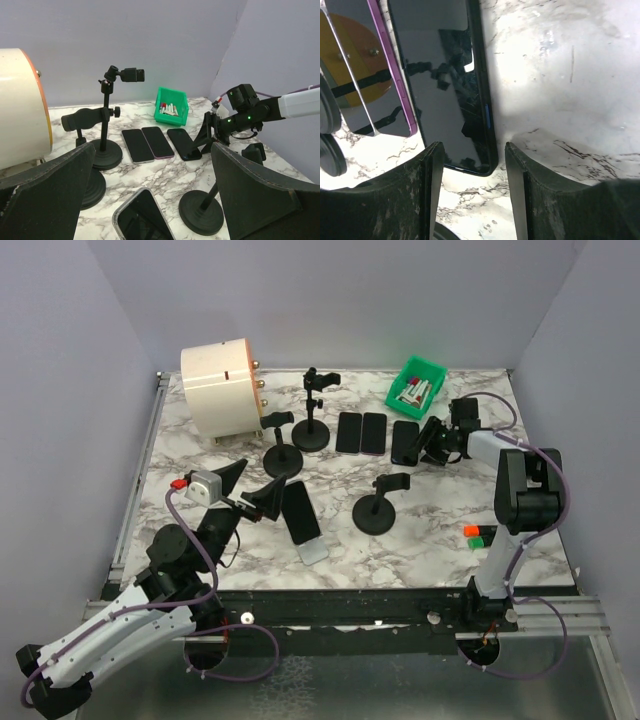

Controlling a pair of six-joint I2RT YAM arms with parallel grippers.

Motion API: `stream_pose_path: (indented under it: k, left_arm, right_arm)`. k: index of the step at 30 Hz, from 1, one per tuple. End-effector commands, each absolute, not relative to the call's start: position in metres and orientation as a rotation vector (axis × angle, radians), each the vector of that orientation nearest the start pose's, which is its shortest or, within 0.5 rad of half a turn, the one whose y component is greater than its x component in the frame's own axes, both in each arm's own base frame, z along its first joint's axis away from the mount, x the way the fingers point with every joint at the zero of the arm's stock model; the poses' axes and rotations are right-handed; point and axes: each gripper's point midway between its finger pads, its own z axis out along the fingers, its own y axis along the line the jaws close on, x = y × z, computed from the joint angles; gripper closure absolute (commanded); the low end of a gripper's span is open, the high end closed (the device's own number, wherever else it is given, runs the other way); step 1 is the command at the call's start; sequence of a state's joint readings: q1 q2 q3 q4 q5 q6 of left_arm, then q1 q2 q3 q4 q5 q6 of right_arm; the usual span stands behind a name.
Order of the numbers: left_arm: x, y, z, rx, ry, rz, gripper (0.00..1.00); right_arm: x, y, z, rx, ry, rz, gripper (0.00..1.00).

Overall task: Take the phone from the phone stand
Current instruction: Place the phone at the center of the board.

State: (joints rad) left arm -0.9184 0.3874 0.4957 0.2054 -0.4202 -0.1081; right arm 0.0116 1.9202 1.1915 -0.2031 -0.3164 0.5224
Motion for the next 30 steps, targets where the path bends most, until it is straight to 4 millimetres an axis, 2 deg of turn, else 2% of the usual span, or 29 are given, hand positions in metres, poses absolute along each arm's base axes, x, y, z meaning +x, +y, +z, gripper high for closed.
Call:
stream_pose_path:
  k: [1,5,10,16,24,30]
  left_arm:
    - [0.204,-0.159,0.336,0.163,1.301,-0.625,0.01]
    - [0.204,-0.161,0.336,0.170,1.302,-0.628,0.01]
    - [0.205,-0.161,0.334,0.172,1.306,-0.626,0.01]
    - [0.205,-0.162,0.333,0.174,1.308,-0.623,0.01]
    - [0.207,-0.163,0.331,0.181,1.315,-0.616,0.01]
    - [0.206,-0.165,0.331,0.185,1.315,-0.620,0.01]
  right_arm:
    - [0.434,0.057,0.025,0.554,2.518,0.451,0.43]
    - [0.442,0.061,0.026,0.535,2.509,0.480,0.45]
    - [0.449,0.073,0.025,0.505,2.495,0.575,0.52]
    - [0.459,0.078,0.029,0.476,2.473,0.618,0.58]
    - [0.466,0.091,0.029,0.436,2.470,0.653,0.57]
    - [0.470,0.102,0.043,0.361,2.438,0.733,0.54]
